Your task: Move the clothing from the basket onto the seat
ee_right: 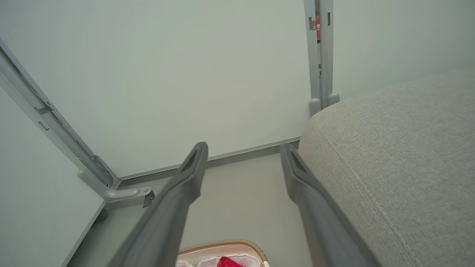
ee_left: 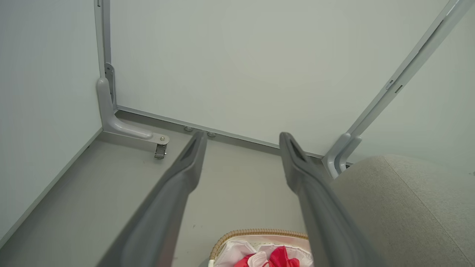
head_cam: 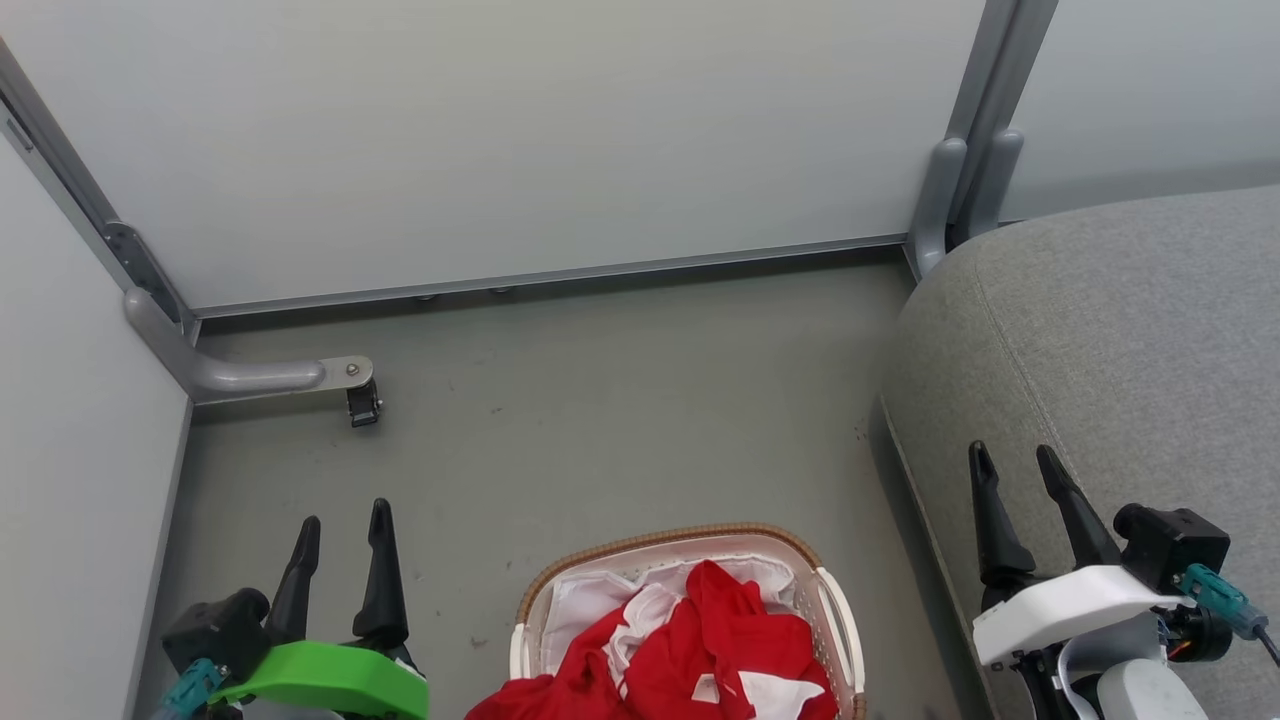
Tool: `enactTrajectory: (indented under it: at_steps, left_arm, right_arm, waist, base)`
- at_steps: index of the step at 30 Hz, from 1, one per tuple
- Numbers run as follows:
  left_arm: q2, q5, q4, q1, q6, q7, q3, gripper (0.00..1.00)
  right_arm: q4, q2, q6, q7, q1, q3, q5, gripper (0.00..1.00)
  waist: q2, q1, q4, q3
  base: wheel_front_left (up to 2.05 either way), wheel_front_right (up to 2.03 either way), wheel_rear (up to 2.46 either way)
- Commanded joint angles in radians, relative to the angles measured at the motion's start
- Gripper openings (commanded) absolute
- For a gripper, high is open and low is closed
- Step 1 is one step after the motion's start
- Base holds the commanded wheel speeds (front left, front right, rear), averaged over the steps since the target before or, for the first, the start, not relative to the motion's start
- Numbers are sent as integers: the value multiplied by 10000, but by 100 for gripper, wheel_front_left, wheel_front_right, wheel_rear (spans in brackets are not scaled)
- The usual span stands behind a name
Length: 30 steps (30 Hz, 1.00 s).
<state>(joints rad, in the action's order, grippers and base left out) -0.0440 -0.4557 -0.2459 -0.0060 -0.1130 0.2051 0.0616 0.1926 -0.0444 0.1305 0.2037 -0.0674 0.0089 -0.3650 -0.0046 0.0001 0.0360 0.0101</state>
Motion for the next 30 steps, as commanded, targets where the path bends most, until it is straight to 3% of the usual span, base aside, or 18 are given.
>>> enactTrajectory:
  at_steps: [1, 30]
  left_arm:
    - [-82, 237, 15, 114, 36, 100, 13, 100]
    - [-94, 2000, -309, 226, 83, 632, 292, 100]
  right_arm:
    - [-67, -62, 3, 114, -43, 10, 256, 100]
    - [-82, -88, 2, 638, 12, 261, 2235, 100]
  waist:
    - [35, 0, 7, 0]
    - [46, -1, 119, 2]
  base:
    - [0, 0, 0]
    - [0, 0, 0]
